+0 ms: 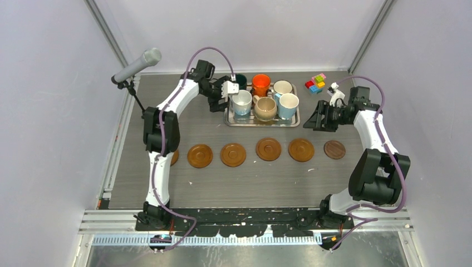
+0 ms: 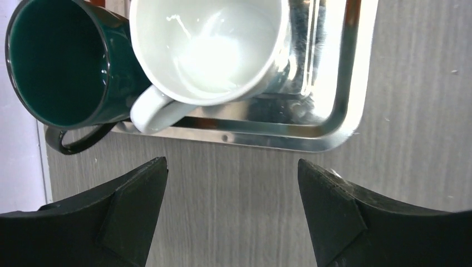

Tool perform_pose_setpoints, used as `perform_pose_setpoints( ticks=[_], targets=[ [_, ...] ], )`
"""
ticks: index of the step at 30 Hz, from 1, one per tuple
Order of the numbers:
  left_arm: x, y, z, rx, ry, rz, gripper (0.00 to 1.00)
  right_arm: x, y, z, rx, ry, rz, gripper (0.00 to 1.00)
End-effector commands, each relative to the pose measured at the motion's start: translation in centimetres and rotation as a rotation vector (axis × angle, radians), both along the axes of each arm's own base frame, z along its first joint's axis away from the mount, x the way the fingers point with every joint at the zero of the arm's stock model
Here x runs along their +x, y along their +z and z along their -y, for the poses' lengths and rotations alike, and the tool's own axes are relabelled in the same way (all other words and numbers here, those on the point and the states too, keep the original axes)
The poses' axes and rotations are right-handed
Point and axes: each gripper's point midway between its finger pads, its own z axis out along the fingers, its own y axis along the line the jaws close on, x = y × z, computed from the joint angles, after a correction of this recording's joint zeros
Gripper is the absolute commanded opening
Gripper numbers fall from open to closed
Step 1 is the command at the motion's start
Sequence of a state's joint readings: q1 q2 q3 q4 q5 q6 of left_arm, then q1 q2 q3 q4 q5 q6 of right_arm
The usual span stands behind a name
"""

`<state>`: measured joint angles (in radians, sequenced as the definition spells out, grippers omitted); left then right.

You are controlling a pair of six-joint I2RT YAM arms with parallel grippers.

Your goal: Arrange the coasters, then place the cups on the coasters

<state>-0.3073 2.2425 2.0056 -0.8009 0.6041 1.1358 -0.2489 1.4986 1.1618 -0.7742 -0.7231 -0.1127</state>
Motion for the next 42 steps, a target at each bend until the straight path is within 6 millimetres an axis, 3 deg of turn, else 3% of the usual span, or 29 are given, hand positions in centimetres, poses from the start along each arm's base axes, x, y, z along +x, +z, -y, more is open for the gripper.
perform_pose_setpoints(
  ticks=[1,10,17,27,34,42],
  targets=[
    [2.9,1.9,1.7,-0.048,-0.063,0.131,0.88,0.1,2.8,-0.7,0.066,0.007,0.083,0.63],
    [5.0,0.1,3.4,-0.023,-0.078,0.178,0.88,-0.1,2.6,-0.5,0.085,-0.005,0.075,0.63],
    [3.5,-0.8,4.8,-0.009,-0.139,0.158,0.82,-0.1,2.2,-0.1,0.106,-0.023,0.056,0.63],
    [0.2,0.1,3.9,-0.015,-0.126,0.126,0.55,0.0,2.1,0.0,0.129,-0.032,0.042,0.63],
    [-1.4,-0.1,3.8,-0.017,-0.09,0.079,0.55,0.0,2.0,0.0,0.139,-0.032,0.036,0.63],
    [-0.8,-2.2,4.6,0.024,0.07,-0.011,0.53,0.1,1.8,0.1,0.136,-0.034,0.034,0.63]
  ],
)
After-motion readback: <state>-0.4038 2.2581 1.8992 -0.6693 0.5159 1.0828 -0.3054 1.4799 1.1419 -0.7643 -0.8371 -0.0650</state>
